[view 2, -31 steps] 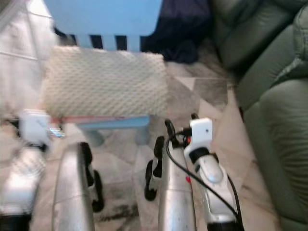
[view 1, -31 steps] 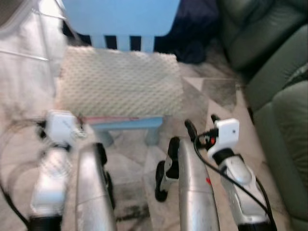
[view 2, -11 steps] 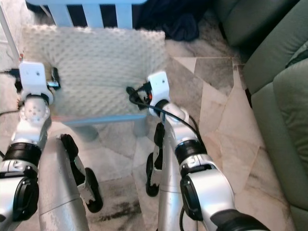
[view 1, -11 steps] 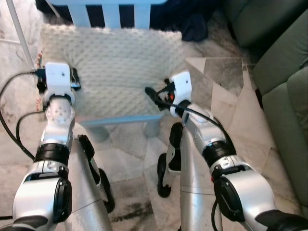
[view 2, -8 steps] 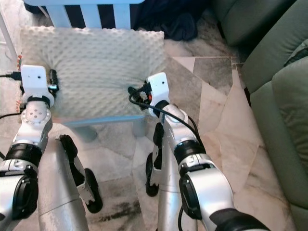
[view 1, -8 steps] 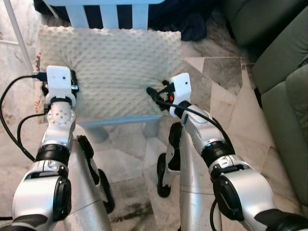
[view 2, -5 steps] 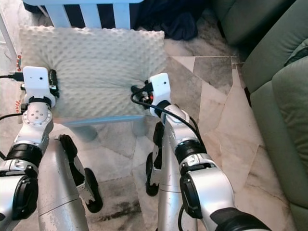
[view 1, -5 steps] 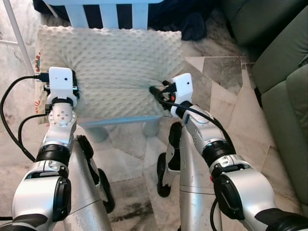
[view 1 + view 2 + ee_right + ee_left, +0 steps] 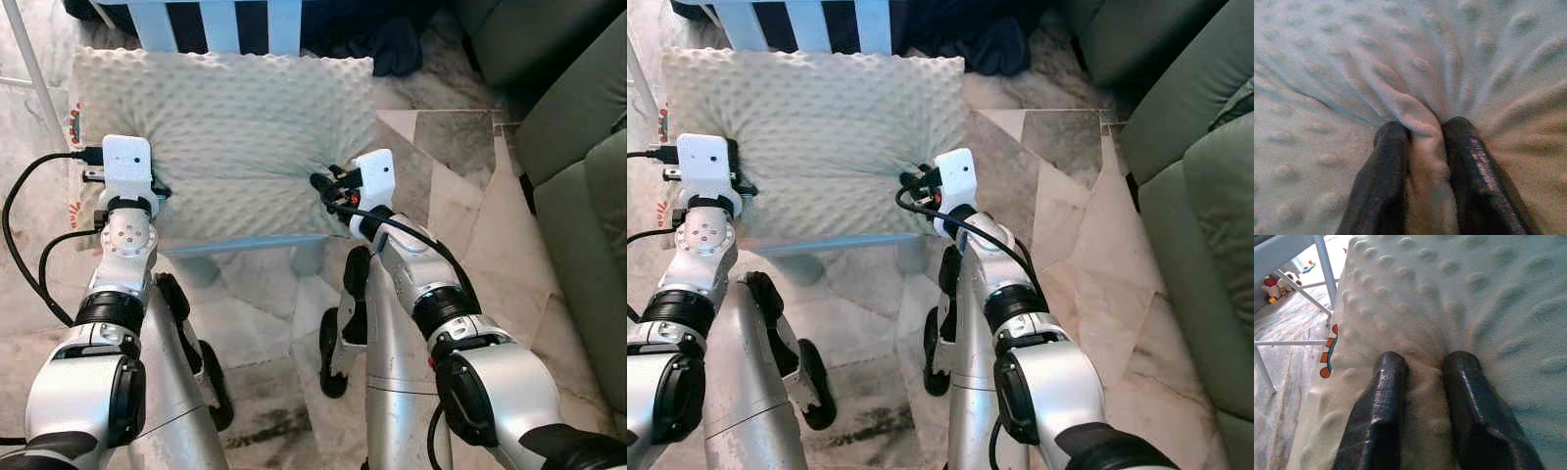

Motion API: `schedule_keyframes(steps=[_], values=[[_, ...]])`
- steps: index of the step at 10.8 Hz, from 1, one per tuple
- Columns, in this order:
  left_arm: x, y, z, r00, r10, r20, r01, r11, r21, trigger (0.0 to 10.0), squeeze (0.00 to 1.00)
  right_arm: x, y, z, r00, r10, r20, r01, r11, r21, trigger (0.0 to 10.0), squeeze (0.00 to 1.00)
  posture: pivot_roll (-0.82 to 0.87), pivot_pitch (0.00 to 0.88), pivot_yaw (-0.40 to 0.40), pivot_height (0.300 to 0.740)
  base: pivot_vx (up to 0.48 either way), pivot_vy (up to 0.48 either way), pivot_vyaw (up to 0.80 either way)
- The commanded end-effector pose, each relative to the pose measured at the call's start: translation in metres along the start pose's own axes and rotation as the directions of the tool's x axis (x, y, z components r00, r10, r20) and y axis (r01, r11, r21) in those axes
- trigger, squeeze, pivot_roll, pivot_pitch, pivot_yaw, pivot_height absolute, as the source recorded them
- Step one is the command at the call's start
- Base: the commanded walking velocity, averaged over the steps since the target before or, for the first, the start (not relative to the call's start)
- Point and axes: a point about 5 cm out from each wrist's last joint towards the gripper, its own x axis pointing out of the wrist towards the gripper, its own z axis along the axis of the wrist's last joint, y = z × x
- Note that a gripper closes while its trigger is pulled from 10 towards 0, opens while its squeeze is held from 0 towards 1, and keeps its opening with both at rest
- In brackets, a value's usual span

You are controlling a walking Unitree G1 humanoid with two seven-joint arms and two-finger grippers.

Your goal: Move the pillow to the sofa

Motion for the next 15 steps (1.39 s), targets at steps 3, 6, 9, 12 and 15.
schedule_keyframes(steps=[3,6,9,12,15], values=[[-0.016,-0.007,-0.033,0.991,-0.034,-0.133,0.040,0.998,0.045,0.0,0.00,-0.015,-0.005,-0.038,0.984,-0.056,-0.167,0.062,0.997,0.035,0.0,0.00,-0.05,0.486,-0.111,0.461,0.000,0.000,0.00],[-0.008,-0.005,-0.022,0.994,-0.028,-0.102,0.033,0.998,0.045,0.0,0.00,-0.009,-0.006,-0.028,0.987,-0.061,-0.149,0.068,0.997,0.042,0.0,0.00,-0.03,0.453,-0.098,0.461,0.000,0.000,0.00],[0.007,0.001,0.003,0.999,0.032,-0.036,-0.031,0.999,0.041,0.0,0.00,-0.004,-0.028,0.002,0.973,-0.227,-0.036,0.228,0.974,0.017,0.0,0.00,-0.02,0.352,-0.082,0.461,0.000,0.000,0.00],[0.012,0.006,0.032,0.990,0.098,0.099,-0.097,0.995,-0.018,0.0,0.00,-0.003,-0.040,0.025,0.971,-0.232,0.054,0.232,0.973,0.010,0.0,0.00,-0.02,0.247,-0.071,0.461,0.000,0.000,0.00],[-0.016,0.002,0.057,0.947,0.105,0.304,-0.103,0.994,-0.023,0.0,0.00,-0.018,-0.030,0.044,0.959,-0.117,0.257,0.152,0.981,-0.123,0.0,0.00,-0.01,0.101,-0.058,0.461,0.000,0.000,0.00]])
